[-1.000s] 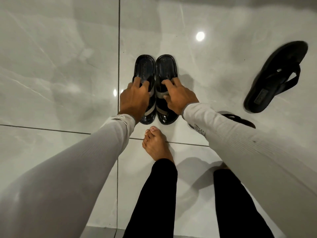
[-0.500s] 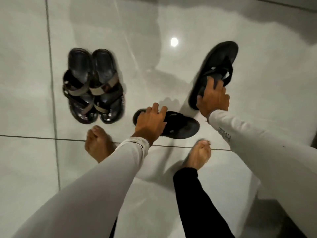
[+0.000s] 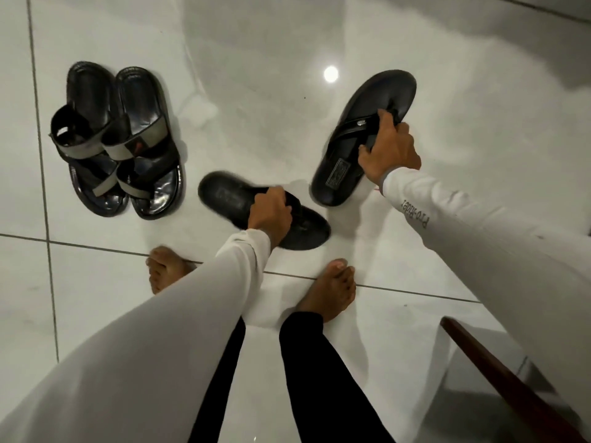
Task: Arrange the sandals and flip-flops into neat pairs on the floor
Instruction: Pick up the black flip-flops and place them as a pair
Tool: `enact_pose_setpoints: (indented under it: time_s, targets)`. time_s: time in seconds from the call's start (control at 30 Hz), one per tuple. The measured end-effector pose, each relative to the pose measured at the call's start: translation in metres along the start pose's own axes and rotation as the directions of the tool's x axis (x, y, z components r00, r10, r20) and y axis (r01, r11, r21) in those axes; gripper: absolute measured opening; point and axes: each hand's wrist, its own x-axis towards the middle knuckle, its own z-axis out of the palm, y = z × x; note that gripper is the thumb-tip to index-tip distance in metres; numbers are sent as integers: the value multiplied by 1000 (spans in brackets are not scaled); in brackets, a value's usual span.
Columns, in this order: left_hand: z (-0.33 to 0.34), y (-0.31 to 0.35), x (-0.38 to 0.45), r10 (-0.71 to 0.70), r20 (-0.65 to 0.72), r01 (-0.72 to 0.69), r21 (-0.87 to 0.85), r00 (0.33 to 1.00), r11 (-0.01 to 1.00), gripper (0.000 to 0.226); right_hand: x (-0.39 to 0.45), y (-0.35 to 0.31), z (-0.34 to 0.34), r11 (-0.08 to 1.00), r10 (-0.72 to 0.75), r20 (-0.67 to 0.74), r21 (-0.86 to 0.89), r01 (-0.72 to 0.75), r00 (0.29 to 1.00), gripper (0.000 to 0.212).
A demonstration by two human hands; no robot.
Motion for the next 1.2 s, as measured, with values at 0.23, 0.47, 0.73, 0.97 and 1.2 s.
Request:
enact_pose_setpoints:
  time_s: [0.23, 0.47, 0.73, 0.97, 1.2]
  targets:
    - [-42, 18, 7, 427, -3, -368, 498, 904, 785, 23, 7, 7, -12, 989, 5, -57, -145, -14, 998, 56]
    - [-65, 14, 19, 445, -16, -366, 545, 895, 755, 26, 17, 12, -9, 985, -5, -20, -171, 1, 1000, 60]
    - [-75, -3, 18, 473, -19, -384, 555, 881, 738, 28, 7, 51, 0, 929, 121, 38, -357, -100, 992, 51]
    - [-76, -14, 12, 468, -14, -378, 571, 883, 729, 33, -55, 51, 51, 681, 490, 448, 338, -649, 748, 57]
    - [-71, -11, 7, 406, -2, -358, 467, 914, 808, 28, -51, -4, 79, 406, 439, 539, 595, -693, 719, 62]
